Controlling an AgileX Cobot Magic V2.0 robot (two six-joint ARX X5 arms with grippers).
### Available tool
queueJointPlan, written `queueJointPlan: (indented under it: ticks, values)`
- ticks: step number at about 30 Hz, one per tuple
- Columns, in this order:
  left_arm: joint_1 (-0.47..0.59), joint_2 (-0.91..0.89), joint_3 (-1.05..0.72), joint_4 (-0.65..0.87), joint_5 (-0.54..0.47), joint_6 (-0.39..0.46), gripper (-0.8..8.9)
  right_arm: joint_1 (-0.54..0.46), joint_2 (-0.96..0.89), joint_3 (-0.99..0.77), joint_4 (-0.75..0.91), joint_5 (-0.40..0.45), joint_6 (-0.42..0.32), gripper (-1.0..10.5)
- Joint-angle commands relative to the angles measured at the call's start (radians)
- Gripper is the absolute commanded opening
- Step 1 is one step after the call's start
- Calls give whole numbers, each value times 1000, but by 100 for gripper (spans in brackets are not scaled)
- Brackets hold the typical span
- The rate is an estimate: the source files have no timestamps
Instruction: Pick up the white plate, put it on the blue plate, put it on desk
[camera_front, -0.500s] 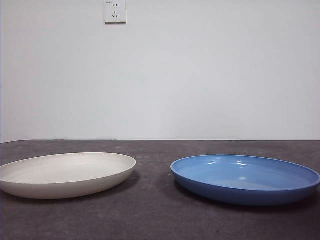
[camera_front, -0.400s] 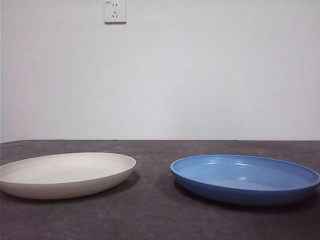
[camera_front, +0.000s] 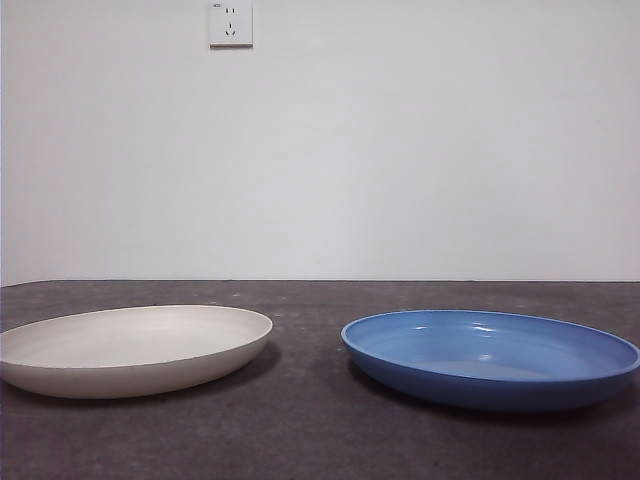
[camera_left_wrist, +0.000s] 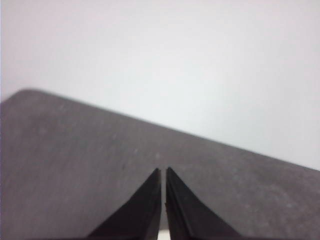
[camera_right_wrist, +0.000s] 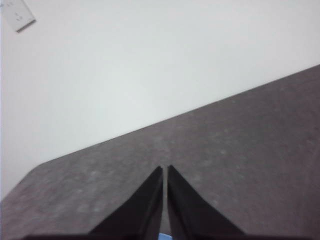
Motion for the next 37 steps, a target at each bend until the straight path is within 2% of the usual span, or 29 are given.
queueJointPlan:
  ticks: [1, 9, 15, 21, 27, 35, 37]
  values:
    - [-10, 70, 98, 10, 5, 32, 17, 3, 57, 77, -21, -53, 11, 11]
    - [-39, 273, 277, 10, 153, 23, 17, 7, 259, 228, -100, -295, 4, 11]
    - [-74, 382, 381, -51, 229, 43, 18, 26, 384, 318, -176, -422, -63, 11]
    - [-115, 471, 446, -132, 336, 85, 18, 56, 495, 424, -314, -479, -182, 11]
    - [-163, 527, 453, -167, 469, 114, 19, 95, 565, 511, -417, -486, -283, 11]
    - [-185, 535, 453, -213, 474, 126, 33, 114, 556, 518, -417, -475, -317, 18]
    - [-185, 535, 453, -214, 474, 128, 86, 114, 556, 518, -416, -474, -327, 90]
